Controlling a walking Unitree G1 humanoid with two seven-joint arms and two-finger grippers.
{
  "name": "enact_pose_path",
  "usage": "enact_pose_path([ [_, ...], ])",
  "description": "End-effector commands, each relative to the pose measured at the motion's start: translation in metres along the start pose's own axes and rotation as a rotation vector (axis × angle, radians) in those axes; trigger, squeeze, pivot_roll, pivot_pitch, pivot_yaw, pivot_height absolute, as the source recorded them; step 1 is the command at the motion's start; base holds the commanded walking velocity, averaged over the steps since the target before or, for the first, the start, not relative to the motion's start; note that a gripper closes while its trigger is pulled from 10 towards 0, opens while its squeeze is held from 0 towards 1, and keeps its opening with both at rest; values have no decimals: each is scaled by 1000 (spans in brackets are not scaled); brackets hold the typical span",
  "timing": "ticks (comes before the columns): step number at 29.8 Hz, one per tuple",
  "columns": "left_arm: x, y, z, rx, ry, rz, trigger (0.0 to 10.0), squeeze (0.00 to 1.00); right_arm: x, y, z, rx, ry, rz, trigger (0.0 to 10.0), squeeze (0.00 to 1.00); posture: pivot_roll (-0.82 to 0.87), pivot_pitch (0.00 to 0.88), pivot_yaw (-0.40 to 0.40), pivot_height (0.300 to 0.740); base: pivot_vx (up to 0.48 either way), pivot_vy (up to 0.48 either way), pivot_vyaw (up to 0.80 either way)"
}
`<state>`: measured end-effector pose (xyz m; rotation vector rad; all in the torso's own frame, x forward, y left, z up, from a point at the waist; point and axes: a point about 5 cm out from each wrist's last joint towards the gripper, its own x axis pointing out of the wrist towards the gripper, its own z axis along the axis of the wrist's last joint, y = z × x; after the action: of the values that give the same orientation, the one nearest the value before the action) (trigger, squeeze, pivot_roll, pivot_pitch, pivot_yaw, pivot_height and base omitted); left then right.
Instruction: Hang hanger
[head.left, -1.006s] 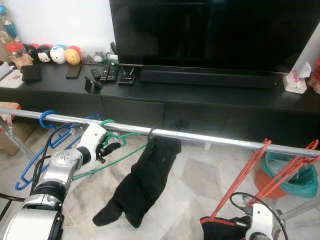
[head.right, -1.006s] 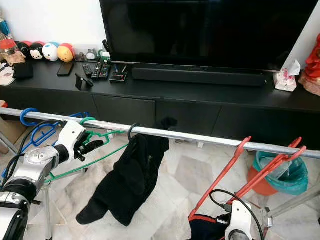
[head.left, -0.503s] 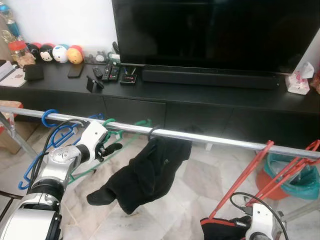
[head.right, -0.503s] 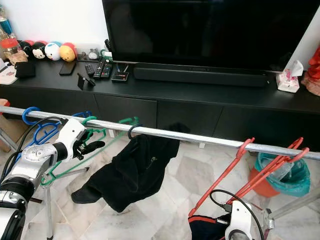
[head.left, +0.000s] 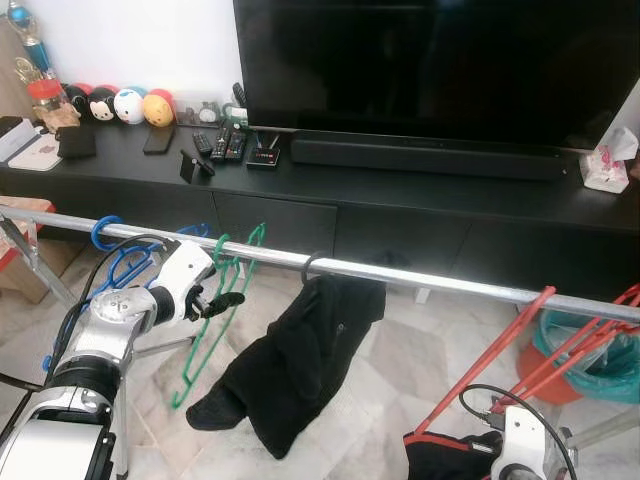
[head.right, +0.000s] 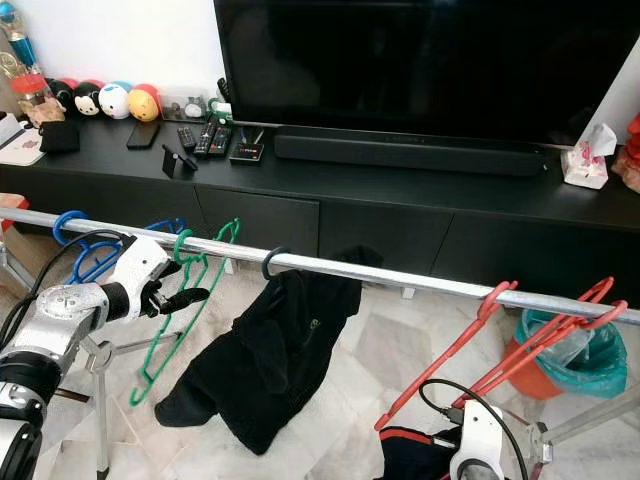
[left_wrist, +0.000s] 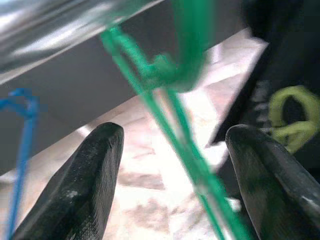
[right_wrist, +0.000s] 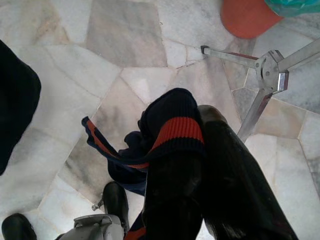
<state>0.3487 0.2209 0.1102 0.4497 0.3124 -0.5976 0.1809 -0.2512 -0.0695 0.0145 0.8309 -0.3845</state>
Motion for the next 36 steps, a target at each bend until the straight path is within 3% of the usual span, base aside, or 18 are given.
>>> enact_pose_path([
  [1, 6, -6, 0, 5, 32, 14, 10000, 0, 1, -1, 6, -1, -13, -3, 10000, 0, -55, 0, -38, 740, 0, 0, 0],
  [5, 12, -15, -3, -21, 42, -4, 10000, 0, 1, -1, 6, 0, -13, -4, 10000, 0, -58, 0, -38, 740, 0, 0, 0],
  [6, 13, -17, -4, -29, 48, -5, 4706, 0, 1, -1, 6, 1, -14, -5, 10000, 0, -62, 0, -36, 740, 0, 0, 0],
  [7, 13, -17, -4, -34, 46, -4, 3255, 0, 1, -1, 6, 2, -14, -6, 10000, 0, -62, 0, -36, 740, 0, 0, 0],
  [8, 13, -17, -4, -37, 44, -2, 3255, 0, 1, -1, 6, 4, -14, -7, 10000, 0, -62, 0, -36, 740, 0, 0, 0],
  [9, 13, -17, -4, -35, 43, -5, 0, 0, 1, -1, 6, 4, -13, -7, 10000, 0, -63, 0, -35, 740, 0, 0, 0],
  [36, 10, -20, -11, -47, 57, 4, 0, 0, 1, -1, 5, 2, -11, -5, 10000, 0, -61, 0, -37, 740, 0, 0, 0],
])
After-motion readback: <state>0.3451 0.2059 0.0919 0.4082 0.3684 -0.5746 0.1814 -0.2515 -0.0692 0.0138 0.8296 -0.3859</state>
